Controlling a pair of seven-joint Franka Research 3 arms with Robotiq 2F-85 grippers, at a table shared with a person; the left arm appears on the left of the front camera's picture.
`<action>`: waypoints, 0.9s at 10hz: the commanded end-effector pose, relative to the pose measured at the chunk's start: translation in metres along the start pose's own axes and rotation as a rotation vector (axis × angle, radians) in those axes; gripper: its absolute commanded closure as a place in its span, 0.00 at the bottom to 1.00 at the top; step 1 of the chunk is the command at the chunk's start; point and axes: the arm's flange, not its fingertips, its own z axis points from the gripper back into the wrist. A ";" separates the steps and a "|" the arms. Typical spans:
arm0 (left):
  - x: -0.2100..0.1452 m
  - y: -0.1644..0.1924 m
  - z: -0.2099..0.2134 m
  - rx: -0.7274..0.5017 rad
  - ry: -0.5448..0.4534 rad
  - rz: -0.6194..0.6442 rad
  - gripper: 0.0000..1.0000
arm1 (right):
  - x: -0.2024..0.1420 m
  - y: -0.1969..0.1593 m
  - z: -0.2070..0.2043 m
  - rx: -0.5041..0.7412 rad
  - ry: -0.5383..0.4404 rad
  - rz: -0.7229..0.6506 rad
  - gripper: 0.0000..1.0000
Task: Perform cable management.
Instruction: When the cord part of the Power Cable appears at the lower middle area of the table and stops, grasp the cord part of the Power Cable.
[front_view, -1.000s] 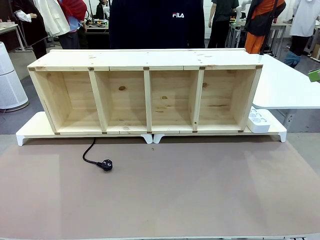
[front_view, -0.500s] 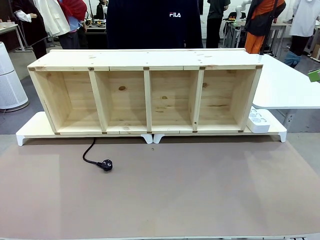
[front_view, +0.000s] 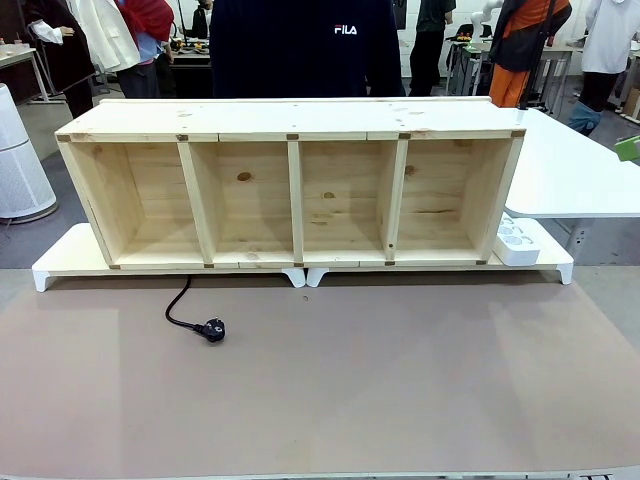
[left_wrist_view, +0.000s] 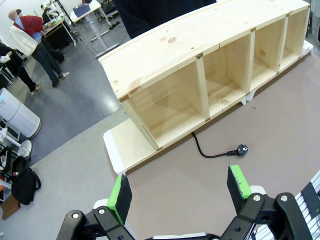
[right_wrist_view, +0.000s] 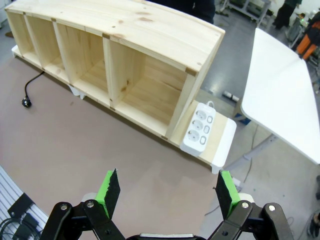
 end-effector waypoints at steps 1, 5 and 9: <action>0.002 -0.001 0.000 -0.001 -0.013 0.013 0.00 | 0.022 0.014 0.003 0.010 0.025 0.054 0.00; 0.002 -0.001 0.000 -0.001 -0.013 0.013 0.00 | 0.067 0.065 0.000 0.056 0.096 0.231 0.00; 0.002 -0.001 0.000 -0.001 -0.013 0.013 0.00 | 0.121 0.125 -0.008 0.087 0.135 0.390 0.00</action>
